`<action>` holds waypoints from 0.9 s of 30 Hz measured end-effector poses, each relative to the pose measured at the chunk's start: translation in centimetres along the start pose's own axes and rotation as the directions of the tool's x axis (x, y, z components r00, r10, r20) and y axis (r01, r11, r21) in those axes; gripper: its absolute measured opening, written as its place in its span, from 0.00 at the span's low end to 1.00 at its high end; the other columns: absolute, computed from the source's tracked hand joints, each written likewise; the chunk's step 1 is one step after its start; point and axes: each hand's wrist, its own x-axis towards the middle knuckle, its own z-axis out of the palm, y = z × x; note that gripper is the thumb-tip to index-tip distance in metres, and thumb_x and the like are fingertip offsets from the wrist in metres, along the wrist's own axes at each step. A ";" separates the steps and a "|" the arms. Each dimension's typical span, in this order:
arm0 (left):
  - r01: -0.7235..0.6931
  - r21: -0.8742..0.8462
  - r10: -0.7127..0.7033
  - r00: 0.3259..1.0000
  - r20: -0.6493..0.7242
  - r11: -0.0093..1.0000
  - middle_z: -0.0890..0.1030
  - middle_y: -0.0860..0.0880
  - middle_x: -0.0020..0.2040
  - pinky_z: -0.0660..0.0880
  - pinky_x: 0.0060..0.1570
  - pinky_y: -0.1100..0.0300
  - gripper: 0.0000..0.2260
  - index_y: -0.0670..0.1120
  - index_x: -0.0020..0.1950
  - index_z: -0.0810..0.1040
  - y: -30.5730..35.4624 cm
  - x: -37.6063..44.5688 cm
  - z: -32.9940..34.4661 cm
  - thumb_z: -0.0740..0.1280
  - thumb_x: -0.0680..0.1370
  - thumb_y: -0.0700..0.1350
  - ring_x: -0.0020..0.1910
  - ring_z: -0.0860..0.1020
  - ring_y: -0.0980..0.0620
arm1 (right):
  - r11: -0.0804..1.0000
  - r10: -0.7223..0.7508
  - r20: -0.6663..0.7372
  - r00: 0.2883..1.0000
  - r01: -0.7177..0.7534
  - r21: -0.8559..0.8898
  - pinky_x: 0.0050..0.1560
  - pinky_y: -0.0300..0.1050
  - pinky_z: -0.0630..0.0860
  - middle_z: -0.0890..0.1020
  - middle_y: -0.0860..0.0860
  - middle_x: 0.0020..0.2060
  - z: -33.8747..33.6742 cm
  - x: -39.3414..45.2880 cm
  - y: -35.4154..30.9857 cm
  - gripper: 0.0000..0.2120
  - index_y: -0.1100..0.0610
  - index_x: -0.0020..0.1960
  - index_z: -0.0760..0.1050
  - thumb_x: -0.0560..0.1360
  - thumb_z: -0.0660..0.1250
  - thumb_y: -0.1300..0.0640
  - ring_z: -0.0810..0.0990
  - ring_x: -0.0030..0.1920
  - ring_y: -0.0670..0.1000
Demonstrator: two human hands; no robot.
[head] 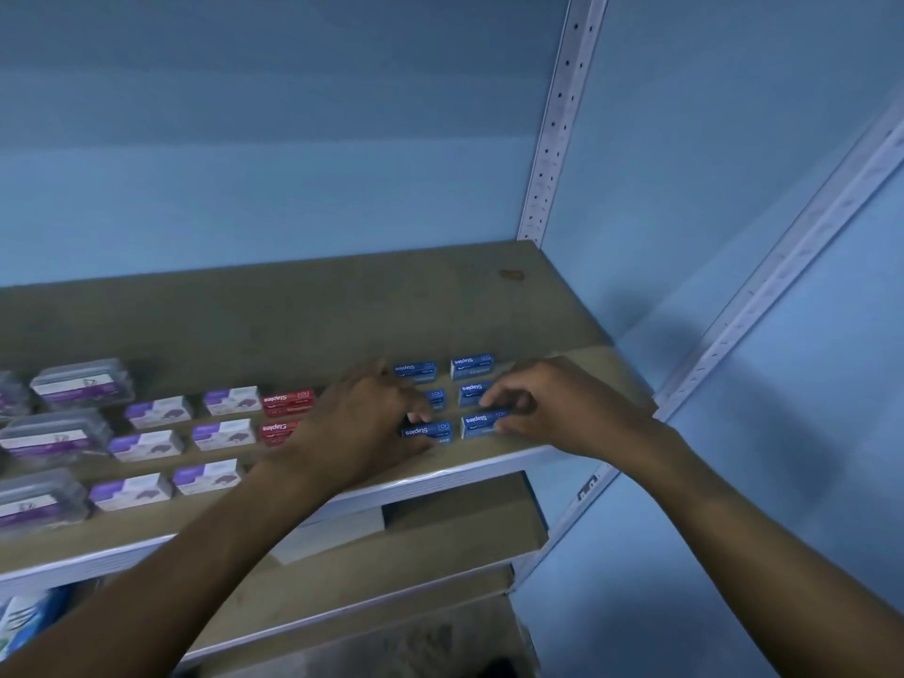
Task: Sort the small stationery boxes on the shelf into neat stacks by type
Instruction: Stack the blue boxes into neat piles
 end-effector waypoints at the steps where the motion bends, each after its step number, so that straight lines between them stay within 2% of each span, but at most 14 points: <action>1: 0.012 0.004 -0.012 1.000 -0.002 1.000 0.83 0.59 0.50 0.73 0.53 0.55 0.11 0.57 0.53 0.83 0.1 0.1 0.1 0.70 0.74 0.58 0.52 0.73 0.52 | 1.000 -0.016 -0.004 1.000 0.016 -0.013 0.39 0.33 0.71 0.80 0.31 0.38 0.3 0.1 0.1 0.12 0.43 0.53 0.83 0.70 0.77 0.50 0.79 0.43 0.34; 4: 0.045 0.006 -0.045 0.999 -0.016 0.999 0.84 0.57 0.51 0.74 0.53 0.55 0.11 0.56 0.54 0.84 0.6 0.2 0.4 0.71 0.74 0.57 0.53 0.74 0.50 | 0.999 -0.031 -0.006 1.000 0.030 -0.039 0.38 0.33 0.70 0.80 0.33 0.37 1.0 0.3 0.2 0.11 0.44 0.53 0.85 0.71 0.77 0.50 0.78 0.43 0.33; 8: 0.079 0.008 -0.079 0.996 -0.039 0.997 0.84 0.57 0.50 0.76 0.51 0.52 0.12 0.56 0.54 0.84 0.8 0.2 0.6 0.71 0.73 0.57 0.54 0.74 0.50 | 0.999 -0.019 -0.010 1.000 0.019 -0.030 0.41 0.34 0.75 0.85 0.41 0.45 1.3 0.5 0.5 0.12 0.45 0.55 0.85 0.72 0.77 0.50 0.79 0.40 0.37; 10: 0.080 0.010 -0.079 0.996 -0.040 0.997 0.84 0.58 0.49 0.77 0.49 0.51 0.11 0.56 0.53 0.84 1.0 0.2 0.8 0.72 0.73 0.57 0.52 0.73 0.51 | 1.000 -0.019 -0.011 1.000 0.019 -0.012 0.40 0.32 0.74 0.84 0.41 0.44 1.5 0.5 0.4 0.12 0.46 0.55 0.85 0.72 0.77 0.50 0.80 0.39 0.37; 14: 0.075 0.001 -0.075 0.996 -0.050 0.997 0.85 0.57 0.48 0.76 0.46 0.52 0.10 0.56 0.52 0.84 1.1 0.3 1.1 0.73 0.73 0.56 0.51 0.73 0.51 | 0.999 -0.033 -0.034 0.999 0.034 0.023 0.43 0.37 0.78 0.86 0.45 0.44 1.7 0.4 0.1 0.11 0.48 0.53 0.86 0.72 0.77 0.53 0.81 0.39 0.40; 16: 0.078 0.004 -0.077 0.996 -0.044 0.997 0.84 0.57 0.49 0.76 0.46 0.53 0.10 0.56 0.53 0.84 1.0 0.3 1.3 0.72 0.73 0.56 0.52 0.73 0.52 | 0.999 -0.040 -0.044 0.998 0.040 0.020 0.42 0.36 0.77 0.86 0.46 0.44 1.8 0.3 0.0 0.10 0.49 0.53 0.86 0.72 0.77 0.53 0.81 0.40 0.41; 20: 0.088 0.003 -0.088 0.996 -0.021 0.996 0.84 0.57 0.51 0.77 0.48 0.52 0.14 0.56 0.55 0.82 1.2 0.2 1.4 0.70 0.74 0.60 0.54 0.71 0.53 | 0.998 -0.037 -0.029 0.999 0.038 0.051 0.40 0.35 0.76 0.85 0.41 0.43 1.7 0.3 0.3 0.12 0.45 0.54 0.85 0.71 0.78 0.49 0.81 0.40 0.39; 23: 0.104 -0.046 -0.108 0.990 -0.087 0.994 0.83 0.57 0.50 0.75 0.48 0.56 0.17 0.55 0.56 0.82 1.0 0.3 0.4 0.69 0.73 0.62 0.53 0.72 0.52 | 0.996 -0.008 -0.119 0.993 0.019 0.092 0.37 0.35 0.74 0.82 0.36 0.39 0.3 1.0 0.8 0.11 0.39 0.53 0.83 0.71 0.76 0.43 0.80 0.42 0.34; 25: 0.118 -0.023 -0.120 0.985 -0.128 0.993 0.82 0.56 0.50 0.71 0.47 0.59 0.16 0.54 0.57 0.82 0.5 0.6 -0.4 0.70 0.74 0.60 0.53 0.72 0.51 | 0.996 -0.011 -0.151 0.988 0.023 0.082 0.40 0.37 0.76 0.82 0.35 0.40 -0.5 1.7 1.2 0.09 0.39 0.52 0.82 0.73 0.76 0.46 0.78 0.44 0.34; 27: 0.117 0.026 -0.113 0.985 -0.131 0.993 0.83 0.55 0.51 0.68 0.49 0.61 0.14 0.54 0.56 0.82 -0.1 1.1 -1.0 0.70 0.75 0.58 0.52 0.72 0.51 | 0.998 -0.020 -0.137 0.990 0.028 0.058 0.40 0.33 0.74 0.80 0.34 0.42 -0.8 2.4 1.5 0.10 0.40 0.54 0.83 0.74 0.76 0.49 0.77 0.46 0.31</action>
